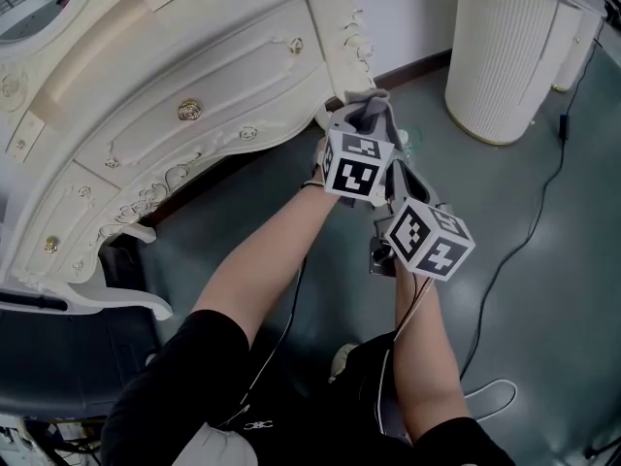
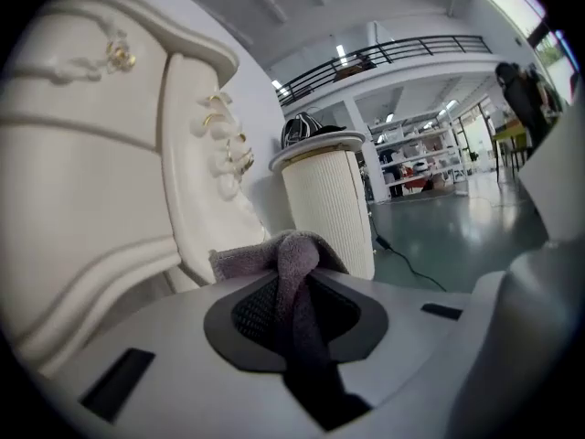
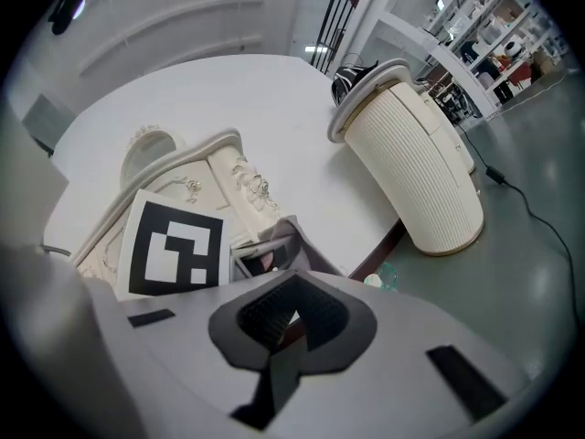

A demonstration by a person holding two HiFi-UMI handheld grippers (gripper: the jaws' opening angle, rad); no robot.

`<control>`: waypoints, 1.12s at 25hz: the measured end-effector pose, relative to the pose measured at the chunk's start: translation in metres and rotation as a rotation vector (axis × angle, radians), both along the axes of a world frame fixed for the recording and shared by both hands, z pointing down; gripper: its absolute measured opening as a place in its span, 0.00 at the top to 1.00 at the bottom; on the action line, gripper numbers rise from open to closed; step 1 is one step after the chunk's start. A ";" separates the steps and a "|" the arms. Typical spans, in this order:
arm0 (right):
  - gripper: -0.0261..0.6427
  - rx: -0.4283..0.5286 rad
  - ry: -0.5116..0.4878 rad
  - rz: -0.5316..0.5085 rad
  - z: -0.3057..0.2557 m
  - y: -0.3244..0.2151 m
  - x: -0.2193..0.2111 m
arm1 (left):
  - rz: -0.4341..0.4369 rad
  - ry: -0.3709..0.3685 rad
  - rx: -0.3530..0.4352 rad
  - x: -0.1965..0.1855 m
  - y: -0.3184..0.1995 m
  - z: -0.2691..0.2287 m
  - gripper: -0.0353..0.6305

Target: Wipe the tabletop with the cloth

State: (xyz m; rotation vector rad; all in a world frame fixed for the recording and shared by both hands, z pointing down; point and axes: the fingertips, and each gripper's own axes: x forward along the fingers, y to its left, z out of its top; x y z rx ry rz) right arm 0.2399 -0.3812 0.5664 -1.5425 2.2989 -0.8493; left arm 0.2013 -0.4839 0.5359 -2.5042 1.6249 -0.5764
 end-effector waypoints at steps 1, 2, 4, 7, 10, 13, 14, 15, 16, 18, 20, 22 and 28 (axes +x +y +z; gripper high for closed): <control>0.96 -0.002 0.007 0.003 0.001 0.000 0.001 | 0.004 0.031 -0.027 -0.003 0.002 0.005 0.85; 0.96 -0.005 0.015 0.005 0.003 0.000 0.001 | 0.006 0.058 -0.050 -0.007 0.005 0.008 0.85; 0.96 -0.001 0.029 0.005 0.002 0.002 0.002 | 0.011 0.087 -0.060 -0.014 0.018 0.008 0.85; 0.96 0.051 0.052 -0.005 -0.010 0.007 0.001 | 0.035 0.126 0.002 -0.019 0.053 -0.011 0.85; 0.96 0.106 0.071 -0.036 -0.023 0.015 -0.008 | 0.015 0.232 0.046 -0.035 0.092 -0.040 0.85; 0.96 0.153 0.090 -0.074 -0.046 0.026 -0.027 | -0.025 0.310 0.040 -0.063 0.126 -0.069 0.85; 0.96 0.161 0.102 -0.084 -0.056 0.029 -0.035 | -0.024 0.319 0.033 -0.071 0.135 -0.079 0.85; 0.96 0.162 0.117 -0.093 -0.067 0.033 -0.043 | -0.023 0.319 0.027 -0.078 0.143 -0.089 0.85; 0.96 0.158 0.134 -0.101 -0.079 0.039 -0.051 | -0.023 0.314 0.020 -0.086 0.152 -0.100 0.85; 0.96 0.143 0.176 -0.110 -0.110 0.053 -0.070 | -0.031 0.305 -0.003 -0.105 0.173 -0.126 0.85; 0.96 0.135 0.220 -0.119 -0.156 0.068 -0.089 | -0.037 0.323 -0.031 -0.125 0.194 -0.166 0.85; 0.96 0.143 0.255 -0.127 -0.214 0.081 -0.107 | -0.041 0.374 -0.055 -0.141 0.212 -0.220 0.85; 0.96 0.211 0.299 -0.173 -0.396 0.101 -0.159 | -0.100 0.429 -0.002 -0.200 0.234 -0.395 0.85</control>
